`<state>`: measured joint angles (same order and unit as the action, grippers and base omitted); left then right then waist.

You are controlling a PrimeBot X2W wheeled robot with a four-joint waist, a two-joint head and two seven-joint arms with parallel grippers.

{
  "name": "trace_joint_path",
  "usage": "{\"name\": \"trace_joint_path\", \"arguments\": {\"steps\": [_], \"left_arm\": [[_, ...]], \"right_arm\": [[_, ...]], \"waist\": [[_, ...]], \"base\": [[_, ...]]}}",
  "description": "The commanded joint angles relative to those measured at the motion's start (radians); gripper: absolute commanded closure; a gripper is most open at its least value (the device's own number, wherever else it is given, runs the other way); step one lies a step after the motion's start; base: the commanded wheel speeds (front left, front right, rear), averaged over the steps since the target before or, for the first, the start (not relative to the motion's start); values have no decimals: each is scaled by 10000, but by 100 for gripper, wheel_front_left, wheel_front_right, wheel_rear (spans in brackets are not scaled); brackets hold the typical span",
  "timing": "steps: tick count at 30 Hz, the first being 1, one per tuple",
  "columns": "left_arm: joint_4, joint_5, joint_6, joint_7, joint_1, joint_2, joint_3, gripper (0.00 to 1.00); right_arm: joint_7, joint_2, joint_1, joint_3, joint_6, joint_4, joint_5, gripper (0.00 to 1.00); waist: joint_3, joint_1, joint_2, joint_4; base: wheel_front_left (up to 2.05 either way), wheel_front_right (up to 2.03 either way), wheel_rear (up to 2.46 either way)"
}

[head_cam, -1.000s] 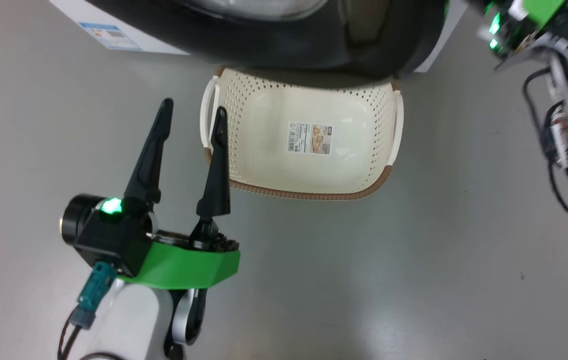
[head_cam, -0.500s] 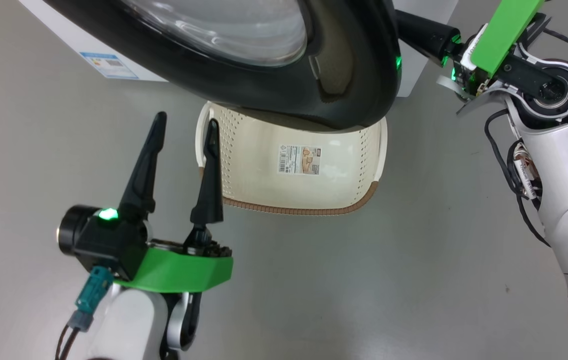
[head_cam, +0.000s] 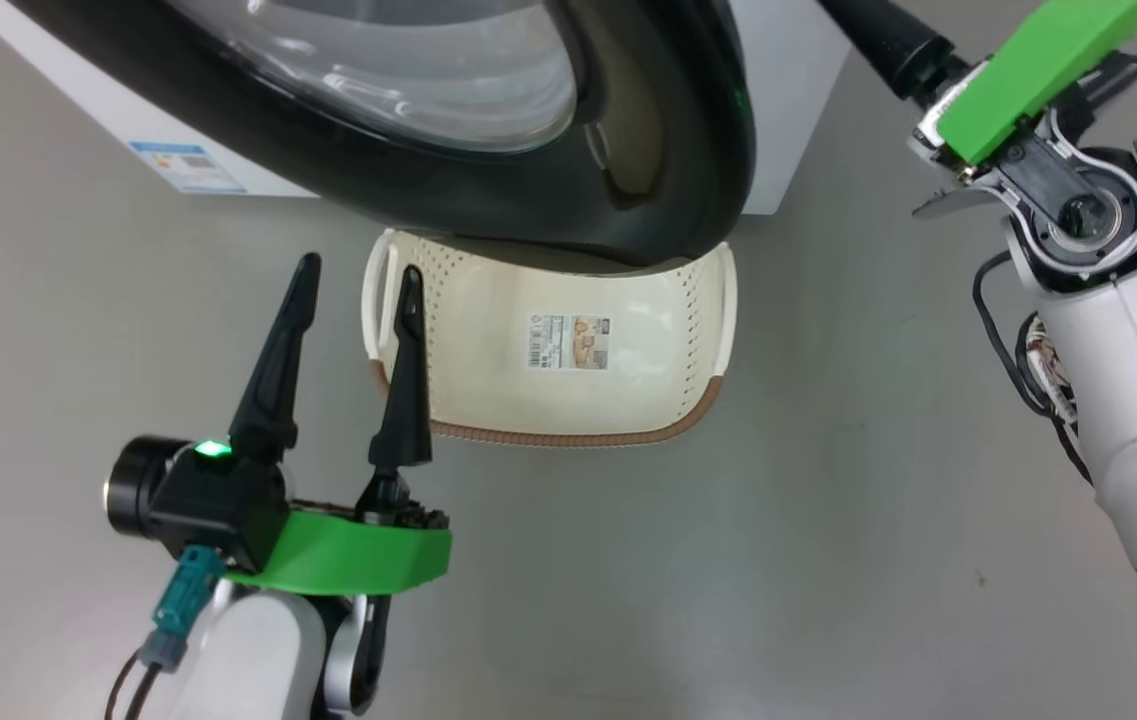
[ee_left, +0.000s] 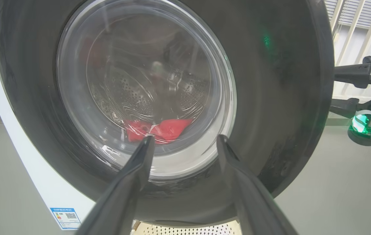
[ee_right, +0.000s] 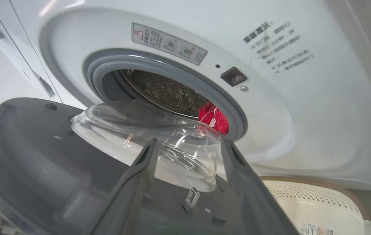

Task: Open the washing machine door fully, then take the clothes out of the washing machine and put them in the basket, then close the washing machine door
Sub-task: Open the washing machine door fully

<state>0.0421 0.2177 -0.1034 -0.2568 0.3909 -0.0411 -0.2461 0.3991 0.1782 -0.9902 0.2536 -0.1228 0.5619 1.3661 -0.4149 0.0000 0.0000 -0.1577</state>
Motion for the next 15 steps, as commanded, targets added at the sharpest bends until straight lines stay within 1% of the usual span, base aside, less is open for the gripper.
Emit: {"name": "trace_joint_path", "arguments": {"steps": [1,9,15], "left_arm": [[-169,-12,75,-49,-169,-228,381,0],[58,129,196,-49,-246,-275,640,0],[152,164,252,-49,-229,-295,818,0]], "right_arm": [[-628,-43,310,143,-79,-435,-309,0],[-3331,576,1151,1114,-79,-1017,-1737,0],[-5327,1126,1559,2002,-79,-666,-3255,0]], "waist": [[129,0,0,165],[339,0,0,648],[389,0,0,940]], "base": [[0,0,0],[0,0,0],[0,0,0]]}}
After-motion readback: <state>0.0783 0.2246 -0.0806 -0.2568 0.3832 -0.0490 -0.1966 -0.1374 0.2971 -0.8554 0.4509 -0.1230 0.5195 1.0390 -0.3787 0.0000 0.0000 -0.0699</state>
